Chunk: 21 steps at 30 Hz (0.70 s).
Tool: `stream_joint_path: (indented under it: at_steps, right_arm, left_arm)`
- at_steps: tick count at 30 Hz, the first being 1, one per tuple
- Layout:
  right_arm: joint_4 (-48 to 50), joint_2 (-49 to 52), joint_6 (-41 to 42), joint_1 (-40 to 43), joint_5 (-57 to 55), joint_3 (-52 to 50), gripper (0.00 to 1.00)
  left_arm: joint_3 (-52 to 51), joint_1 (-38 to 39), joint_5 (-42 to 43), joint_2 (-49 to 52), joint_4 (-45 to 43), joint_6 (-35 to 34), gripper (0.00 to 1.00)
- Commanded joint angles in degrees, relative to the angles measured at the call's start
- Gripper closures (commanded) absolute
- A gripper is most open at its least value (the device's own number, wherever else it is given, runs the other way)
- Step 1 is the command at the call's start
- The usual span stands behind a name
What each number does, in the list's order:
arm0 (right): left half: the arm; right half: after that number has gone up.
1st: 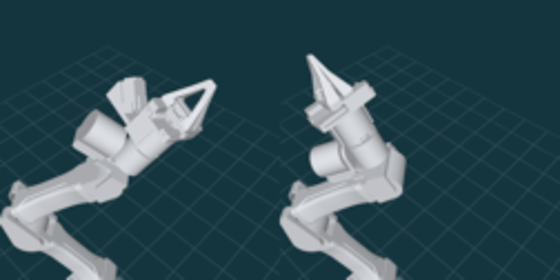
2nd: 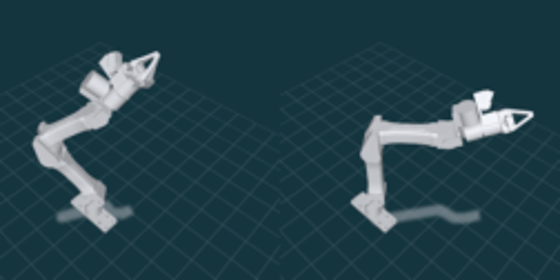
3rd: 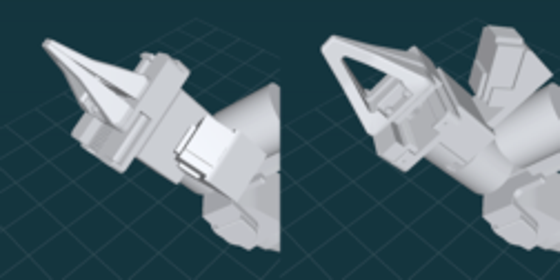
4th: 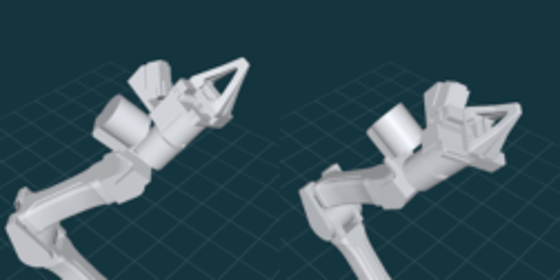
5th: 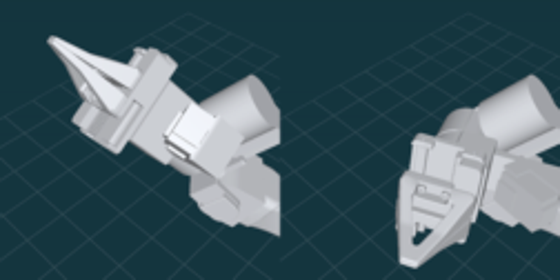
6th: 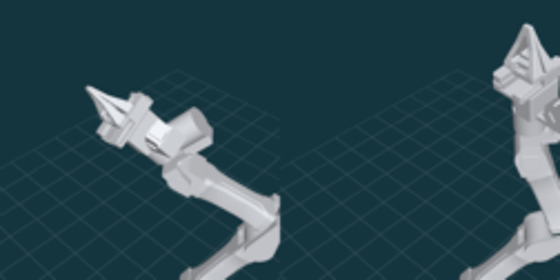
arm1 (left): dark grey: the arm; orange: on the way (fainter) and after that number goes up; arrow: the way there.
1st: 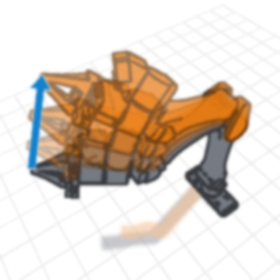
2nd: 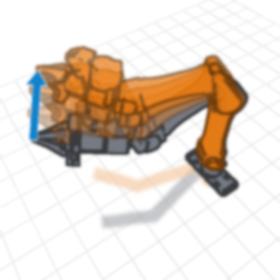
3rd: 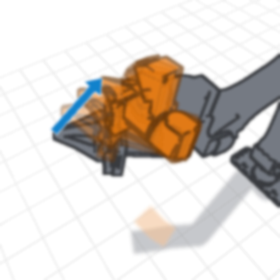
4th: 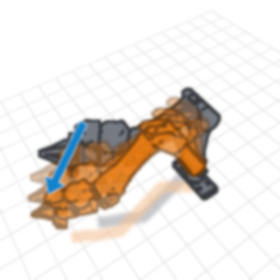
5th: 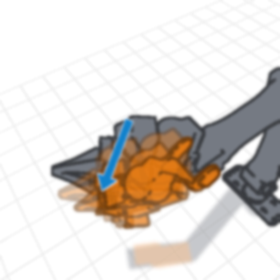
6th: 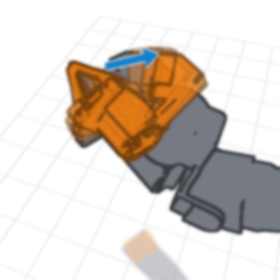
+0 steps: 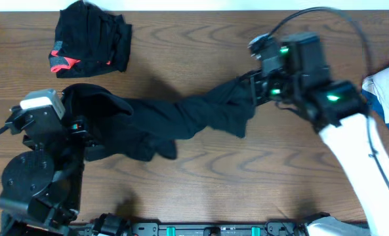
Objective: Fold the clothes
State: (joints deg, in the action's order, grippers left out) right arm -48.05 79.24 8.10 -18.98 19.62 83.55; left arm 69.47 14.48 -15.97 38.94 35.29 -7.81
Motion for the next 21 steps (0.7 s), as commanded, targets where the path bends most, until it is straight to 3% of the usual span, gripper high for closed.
stream_joint_path:
  at_steps: [1, 6, 8, 10, 15, 18, 21]
  right_arm:
    - [-1.40, -3.43, -1.57, 3.02, -3.02, 3.72, 0.99]
    - [-3.13, -4.87, -1.55, 6.34, -6.97, 4.55, 0.95]
    - [-4.22, -3.93, -1.60, 6.99, -7.48, 4.48, 0.78]
    - [-5.73, -2.19, -2.01, 7.08, -9.44, 4.46, 0.53]
    - [-8.83, 2.78, -1.97, 6.91, -10.05, 4.46, 0.50]
    - [-10.60, 4.98, -3.34, 6.34, -3.15, 4.46, 0.49]
    - [-12.72, 6.60, -11.47, 4.59, 8.74, 4.46, 0.49]
  left_arm:
    - [2.45, 0.13, 0.57, -0.20, 0.22, 0.72, 0.94]
    - [2.78, 0.13, 2.10, -0.20, 0.72, 0.70, 0.94]
    - [2.78, 0.13, 2.10, -0.20, 0.72, 0.70, 0.94]
    - [2.78, 0.13, 2.10, -0.20, 0.74, 0.70, 0.93]
    - [2.78, 0.13, 2.10, -0.20, 1.55, 0.70, 0.94]
    - [2.78, 0.13, 2.05, -0.20, 2.32, 0.72, 0.94]
    - [2.78, 0.13, 2.05, -0.20, 2.40, 0.72, 0.94]
